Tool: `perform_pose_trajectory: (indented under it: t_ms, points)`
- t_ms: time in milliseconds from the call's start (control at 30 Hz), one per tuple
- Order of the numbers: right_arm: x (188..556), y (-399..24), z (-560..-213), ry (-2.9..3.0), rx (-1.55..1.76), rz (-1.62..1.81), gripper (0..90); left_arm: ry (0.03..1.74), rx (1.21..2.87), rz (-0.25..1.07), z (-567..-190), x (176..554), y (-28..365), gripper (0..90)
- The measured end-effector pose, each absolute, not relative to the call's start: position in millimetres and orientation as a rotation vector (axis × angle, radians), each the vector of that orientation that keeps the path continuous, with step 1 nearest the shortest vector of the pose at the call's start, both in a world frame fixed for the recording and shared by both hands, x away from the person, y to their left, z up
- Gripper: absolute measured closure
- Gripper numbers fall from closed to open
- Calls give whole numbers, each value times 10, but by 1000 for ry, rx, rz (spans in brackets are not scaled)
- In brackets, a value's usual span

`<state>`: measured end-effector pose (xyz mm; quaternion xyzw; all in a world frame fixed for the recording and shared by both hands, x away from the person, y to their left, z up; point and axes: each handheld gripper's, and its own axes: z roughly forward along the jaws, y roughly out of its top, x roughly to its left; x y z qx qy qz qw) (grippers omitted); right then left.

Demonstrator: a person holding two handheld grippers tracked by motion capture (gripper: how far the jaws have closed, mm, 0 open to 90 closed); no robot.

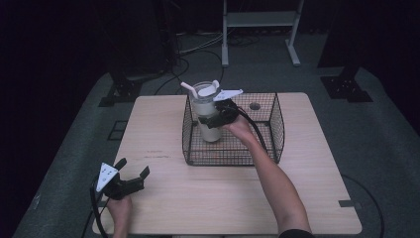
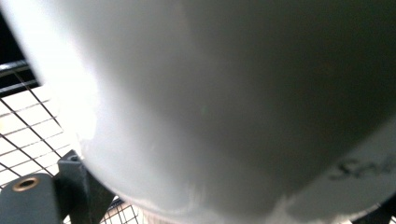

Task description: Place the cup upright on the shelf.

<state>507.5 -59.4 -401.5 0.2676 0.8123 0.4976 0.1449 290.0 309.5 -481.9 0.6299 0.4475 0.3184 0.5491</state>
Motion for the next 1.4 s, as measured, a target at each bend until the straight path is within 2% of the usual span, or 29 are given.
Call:
perform_pose_trajectory:
  t_ms: [1400]
  points:
    - [5079,-617,-4184,2366,643,1432,82,1059,1496,750,-4819,2898,3100,0]
